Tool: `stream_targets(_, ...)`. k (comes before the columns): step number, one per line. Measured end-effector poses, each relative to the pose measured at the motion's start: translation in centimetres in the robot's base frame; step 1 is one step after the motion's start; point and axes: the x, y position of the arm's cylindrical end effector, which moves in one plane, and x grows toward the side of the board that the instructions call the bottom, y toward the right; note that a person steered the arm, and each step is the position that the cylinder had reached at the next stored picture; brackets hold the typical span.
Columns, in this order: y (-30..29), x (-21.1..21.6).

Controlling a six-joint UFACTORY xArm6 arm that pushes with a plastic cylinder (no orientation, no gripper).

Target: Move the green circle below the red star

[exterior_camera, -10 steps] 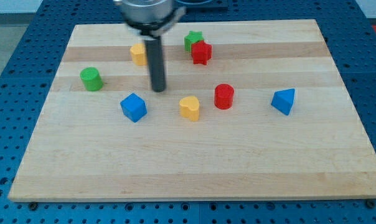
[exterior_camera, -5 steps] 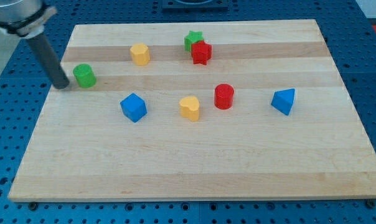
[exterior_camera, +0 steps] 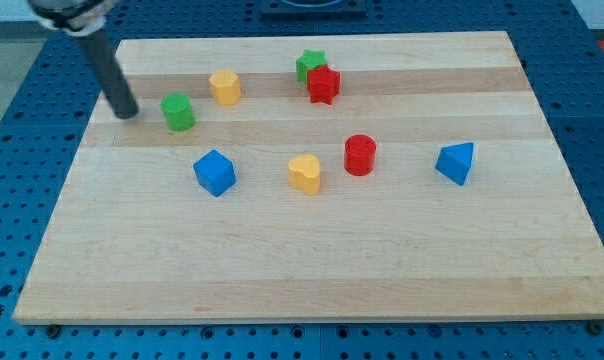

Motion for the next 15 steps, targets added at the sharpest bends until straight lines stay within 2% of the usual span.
stream_targets(2, 11.7, 0.5)
stream_targets(4, 5.7, 1.3)
stream_targets(5, 6.9, 3.7)
stream_targets(6, 11.1, 4.6)
stream_targets(8, 20.0, 2.9)
stream_targets(9, 16.3, 3.1)
stream_targets(10, 12.9, 1.5)
stream_targets(11, 13.1, -1.3)
stream_targets(13, 15.9, 0.0)
stream_targets(15, 21.0, 0.2)
